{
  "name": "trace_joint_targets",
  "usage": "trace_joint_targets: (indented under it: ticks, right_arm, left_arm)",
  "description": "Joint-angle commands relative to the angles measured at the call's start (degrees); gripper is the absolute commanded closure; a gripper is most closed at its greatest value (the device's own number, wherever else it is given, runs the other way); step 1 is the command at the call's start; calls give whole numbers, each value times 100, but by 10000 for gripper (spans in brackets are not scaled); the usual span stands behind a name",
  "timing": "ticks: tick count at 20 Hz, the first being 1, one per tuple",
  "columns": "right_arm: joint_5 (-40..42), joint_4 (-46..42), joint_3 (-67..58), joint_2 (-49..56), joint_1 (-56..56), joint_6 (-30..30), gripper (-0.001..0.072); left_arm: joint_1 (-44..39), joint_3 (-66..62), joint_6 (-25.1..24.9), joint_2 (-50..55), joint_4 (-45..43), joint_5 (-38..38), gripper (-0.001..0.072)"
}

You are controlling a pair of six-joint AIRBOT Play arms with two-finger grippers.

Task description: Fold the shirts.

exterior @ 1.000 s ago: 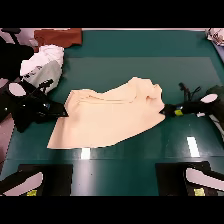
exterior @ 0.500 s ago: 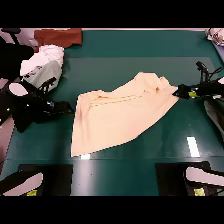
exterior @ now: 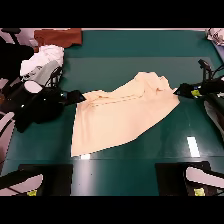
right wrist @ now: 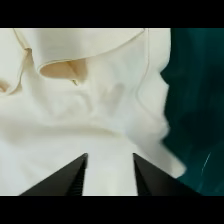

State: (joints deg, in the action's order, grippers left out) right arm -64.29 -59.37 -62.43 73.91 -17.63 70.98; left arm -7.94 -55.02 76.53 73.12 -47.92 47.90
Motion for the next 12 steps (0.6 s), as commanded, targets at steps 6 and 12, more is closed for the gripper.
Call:
trace_joint_targets:
  ticks: [6, 12]
  right_arm:
    - [549, -17, -109, -118, 332, 214, 251]
    - [741, -22, -114, 437, 927, 369, 251]
  left_arm:
    - [-249, -1019, -13, 1010, 76, -492, 13]
    - [-247, -1045, -9, 1176, -76, -531, 13]
